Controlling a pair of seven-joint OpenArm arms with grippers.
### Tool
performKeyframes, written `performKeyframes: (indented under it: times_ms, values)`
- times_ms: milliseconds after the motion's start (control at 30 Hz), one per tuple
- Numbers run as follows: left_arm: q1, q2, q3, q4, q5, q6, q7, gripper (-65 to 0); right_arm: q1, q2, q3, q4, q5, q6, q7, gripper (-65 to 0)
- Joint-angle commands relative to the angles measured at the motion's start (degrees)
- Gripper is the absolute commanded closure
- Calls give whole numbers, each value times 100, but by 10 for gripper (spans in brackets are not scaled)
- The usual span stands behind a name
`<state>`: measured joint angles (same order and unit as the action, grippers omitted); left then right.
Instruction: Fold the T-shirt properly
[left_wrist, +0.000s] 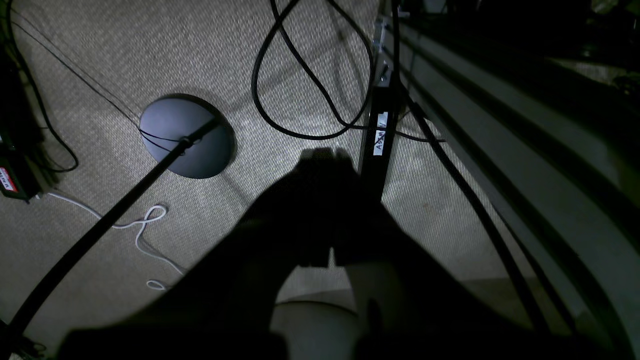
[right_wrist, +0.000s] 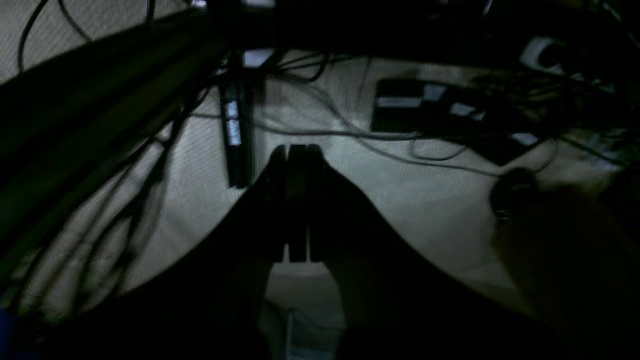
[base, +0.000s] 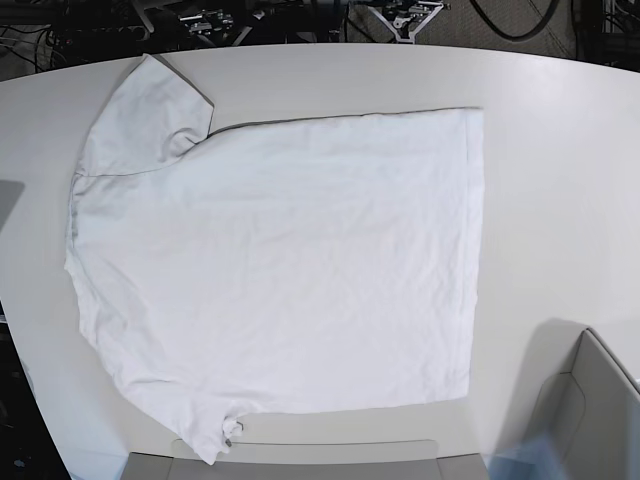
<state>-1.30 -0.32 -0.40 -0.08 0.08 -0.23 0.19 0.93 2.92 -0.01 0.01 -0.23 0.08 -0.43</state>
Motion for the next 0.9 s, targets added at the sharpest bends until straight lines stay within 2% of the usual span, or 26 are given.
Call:
performKeyframes:
  times_ms: [0, 133, 267, 333, 467, 567, 800, 867]
  values:
    - [29, -8, -87, 12, -12, 45, -41, -1, -53, 73, 14, -1, -8, -30, -15, -1]
    - [222, -8, -219, 56, -12, 27, -102, -1, -247, 310, 41, -1, 10, -12, 12, -1]
    - [548, -17, -228, 56, -12, 27, -753, -1, -484, 390, 49, -1, 19, -3, 188, -1]
    - [776, -25, -210, 47, -3, 27, -1183, -1, -660, 504, 49, -1, 19, -3, 618, -1]
    - [1295, -149, -201, 47, 23, 27, -2124, -1, -1205, 671, 58, -1, 27, -3, 1858, -1]
    - [1690, -263, -219, 47, 14, 27, -3223, -2, -1671, 776, 58, -1, 247, -3, 2887, -1]
    - [2684, -456, -219, 12, 23, 27, -6652, -4, -2594, 873, 58, -1, 1003, -3, 5374, -1]
    - [2860, -491, -219, 12, 23, 27, -7469, -4, -2787, 873, 58, -1, 1179, -3, 6016, -1]
